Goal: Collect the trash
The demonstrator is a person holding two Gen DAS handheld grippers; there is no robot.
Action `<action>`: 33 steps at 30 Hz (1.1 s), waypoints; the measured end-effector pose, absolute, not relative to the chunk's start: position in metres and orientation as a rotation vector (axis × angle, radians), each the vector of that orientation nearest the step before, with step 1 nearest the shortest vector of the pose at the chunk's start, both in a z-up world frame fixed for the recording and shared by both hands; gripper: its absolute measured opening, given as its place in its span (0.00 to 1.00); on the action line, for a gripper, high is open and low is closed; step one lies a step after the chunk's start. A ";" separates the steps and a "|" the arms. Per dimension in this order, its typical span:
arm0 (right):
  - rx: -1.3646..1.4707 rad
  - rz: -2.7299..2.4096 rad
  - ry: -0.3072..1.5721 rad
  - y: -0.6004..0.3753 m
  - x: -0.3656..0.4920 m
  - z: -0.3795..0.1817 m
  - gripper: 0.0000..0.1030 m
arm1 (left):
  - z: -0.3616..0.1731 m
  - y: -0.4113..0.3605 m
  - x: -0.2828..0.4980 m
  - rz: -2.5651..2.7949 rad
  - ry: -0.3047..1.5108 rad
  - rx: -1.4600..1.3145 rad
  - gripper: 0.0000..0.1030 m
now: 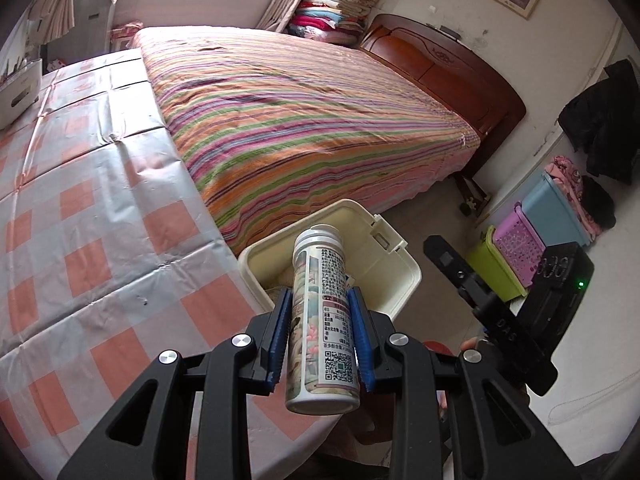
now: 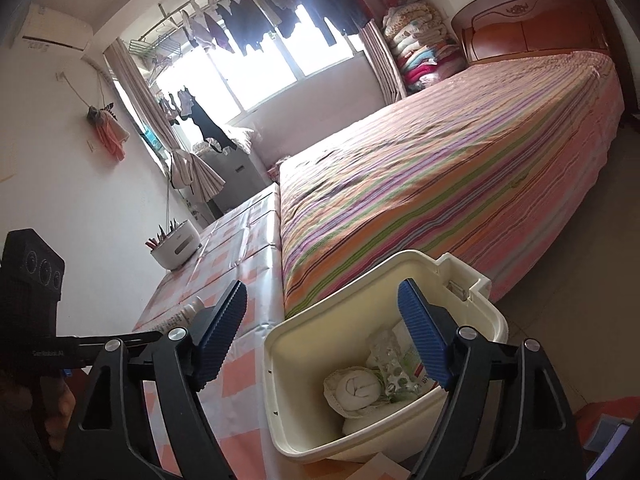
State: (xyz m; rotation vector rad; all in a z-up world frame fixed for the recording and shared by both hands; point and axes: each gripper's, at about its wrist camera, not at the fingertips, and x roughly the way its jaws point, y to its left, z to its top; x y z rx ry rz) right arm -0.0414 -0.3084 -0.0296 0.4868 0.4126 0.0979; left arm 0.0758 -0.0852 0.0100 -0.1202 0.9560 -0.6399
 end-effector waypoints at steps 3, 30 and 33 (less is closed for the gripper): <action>0.505 0.074 0.404 -0.315 -0.051 -0.032 0.76 | 0.004 -0.098 0.080 -0.654 0.973 -0.099 0.28; 0.521 0.010 0.392 -0.327 -0.079 -0.023 0.79 | -0.012 -0.177 0.092 -0.650 0.903 0.047 0.73; 0.490 -0.001 0.379 -0.314 -0.087 -0.014 0.83 | -0.003 -0.161 0.081 -0.586 0.849 0.063 0.74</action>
